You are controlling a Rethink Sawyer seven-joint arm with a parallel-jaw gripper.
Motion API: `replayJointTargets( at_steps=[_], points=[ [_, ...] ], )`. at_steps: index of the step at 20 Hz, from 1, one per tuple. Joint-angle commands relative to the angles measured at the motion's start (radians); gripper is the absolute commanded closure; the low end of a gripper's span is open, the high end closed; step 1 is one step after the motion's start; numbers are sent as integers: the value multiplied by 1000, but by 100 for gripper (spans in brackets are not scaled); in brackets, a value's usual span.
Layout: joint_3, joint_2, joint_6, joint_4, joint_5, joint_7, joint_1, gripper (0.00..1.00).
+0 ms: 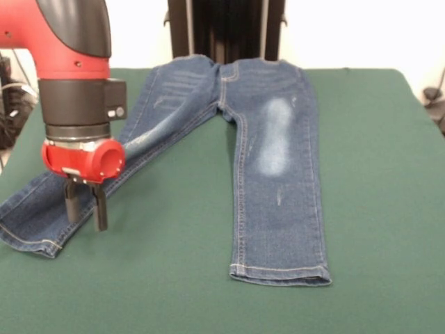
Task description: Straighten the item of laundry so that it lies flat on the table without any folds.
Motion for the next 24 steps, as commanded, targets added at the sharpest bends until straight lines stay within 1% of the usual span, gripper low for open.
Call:
replayJointTargets(
  at_steps=[1,6,12,16,20,24],
  points=[
    [131,49,65,-35,-4,-57,22,0],
    [170,86,94,-81,-13,-107,-1,0],
    [195,103,124,-119,-26,-144,-20,0],
    [191,61,129,-78,-19,-118,-25,0],
    [195,-15,113,4,-6,-74,-42,0],
    [188,-30,96,27,-9,-55,-43,0]
  ],
)
